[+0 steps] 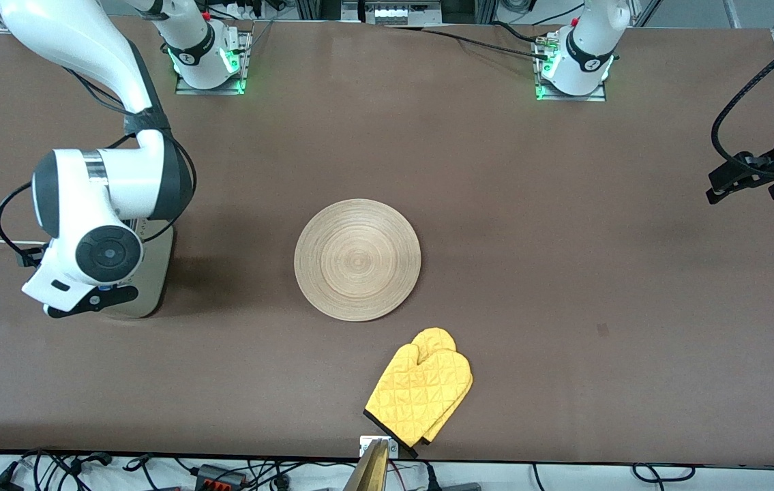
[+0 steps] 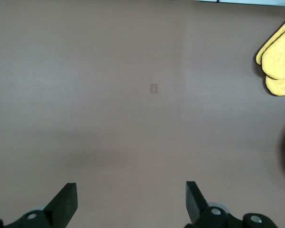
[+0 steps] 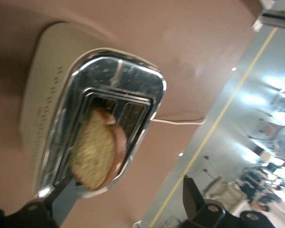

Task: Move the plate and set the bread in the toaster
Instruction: 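Lower the bread into a toaster slot with the right gripper, then open the right gripper and raise it off the toaster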

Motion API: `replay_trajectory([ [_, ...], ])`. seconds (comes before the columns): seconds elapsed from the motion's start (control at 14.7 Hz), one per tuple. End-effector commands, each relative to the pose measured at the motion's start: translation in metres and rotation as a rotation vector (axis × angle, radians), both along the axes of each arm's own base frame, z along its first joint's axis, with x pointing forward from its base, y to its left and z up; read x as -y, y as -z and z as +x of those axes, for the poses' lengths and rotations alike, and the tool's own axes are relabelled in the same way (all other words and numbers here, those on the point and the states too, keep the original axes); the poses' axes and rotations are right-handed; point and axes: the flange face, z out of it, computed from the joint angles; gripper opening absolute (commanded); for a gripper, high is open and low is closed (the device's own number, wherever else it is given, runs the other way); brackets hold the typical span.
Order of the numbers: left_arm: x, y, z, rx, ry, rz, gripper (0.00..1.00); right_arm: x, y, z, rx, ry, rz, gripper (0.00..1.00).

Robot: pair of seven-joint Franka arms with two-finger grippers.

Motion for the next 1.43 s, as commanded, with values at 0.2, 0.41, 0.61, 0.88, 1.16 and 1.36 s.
replay_trajectory([
  [0.2, -0.003, -0.005, 0.001, -0.007, -0.001, -0.012, 1.00, 0.020, -0.078, -0.033, -0.026, 0.059, 0.326, 1.00],
  [0.41, -0.009, -0.003, -0.001, -0.020, -0.012, -0.016, 1.00, 0.056, -0.093, -0.042, -0.025, 0.170, 0.529, 1.00],
  [0.61, -0.010, -0.003, -0.001, -0.023, -0.015, -0.018, 1.00, 0.072, -0.092, -0.044, -0.040, 0.216, 0.580, 1.00],
  [0.88, -0.021, -0.001, -0.004, -0.043, -0.035, -0.022, 1.00, 0.084, -0.092, -0.046, -0.041, 0.241, 0.597, 1.00],
  [1.16, -0.025, -0.001, -0.005, -0.049, -0.040, -0.022, 1.00, 0.077, -0.106, -0.059, 0.028, 0.224, 0.613, 1.00],
  [1.36, -0.025, -0.001, -0.005, -0.049, -0.040, -0.022, 1.00, 0.078, -0.109, -0.075, 0.111, 0.187, 0.628, 1.00],
])
